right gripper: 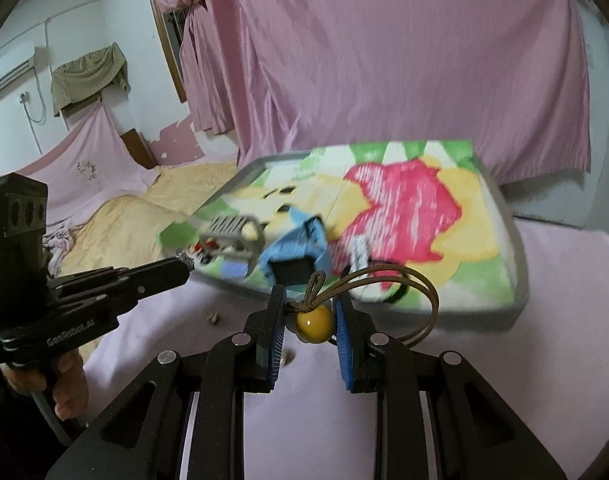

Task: Organize jewelry
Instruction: 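Carry the cord with the right tool while the left tool carries the ring over the tray, then open the right tool to drop the cord while the left tool releases the ring into the tray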

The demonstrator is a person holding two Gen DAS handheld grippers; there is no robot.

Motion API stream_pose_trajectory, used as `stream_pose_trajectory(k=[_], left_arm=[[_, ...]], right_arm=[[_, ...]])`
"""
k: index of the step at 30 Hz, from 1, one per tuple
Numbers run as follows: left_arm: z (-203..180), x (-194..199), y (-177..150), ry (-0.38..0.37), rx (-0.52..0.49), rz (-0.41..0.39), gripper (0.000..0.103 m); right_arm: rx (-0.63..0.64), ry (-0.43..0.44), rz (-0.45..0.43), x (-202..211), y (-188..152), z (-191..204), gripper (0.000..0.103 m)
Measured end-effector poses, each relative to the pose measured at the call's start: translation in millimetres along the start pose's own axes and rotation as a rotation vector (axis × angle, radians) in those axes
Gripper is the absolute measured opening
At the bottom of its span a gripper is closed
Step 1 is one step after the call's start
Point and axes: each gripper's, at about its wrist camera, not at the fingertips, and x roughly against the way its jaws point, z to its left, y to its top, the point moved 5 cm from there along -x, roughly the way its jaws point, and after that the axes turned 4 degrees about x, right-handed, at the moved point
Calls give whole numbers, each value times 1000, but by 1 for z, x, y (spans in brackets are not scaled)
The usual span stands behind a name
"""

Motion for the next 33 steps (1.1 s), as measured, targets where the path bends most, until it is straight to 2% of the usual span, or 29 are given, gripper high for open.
stream_pose_trajectory(k=[6,11,21,33], left_arm=[[-8,-23,12,-24,-6,18,3],[-8,-46,14,-26,-7,60,3],[5,-75,11,26,21,133,3],[6,-74,9,47,18,143,3]], right_arm=[[-29,-15,-4,-16,17,-19,21],[-47,-25,22,-34,17,-28,21],[-59,-25,81,-59,10,-33,21],[-50,-35,122,-63,7,-31,24]])
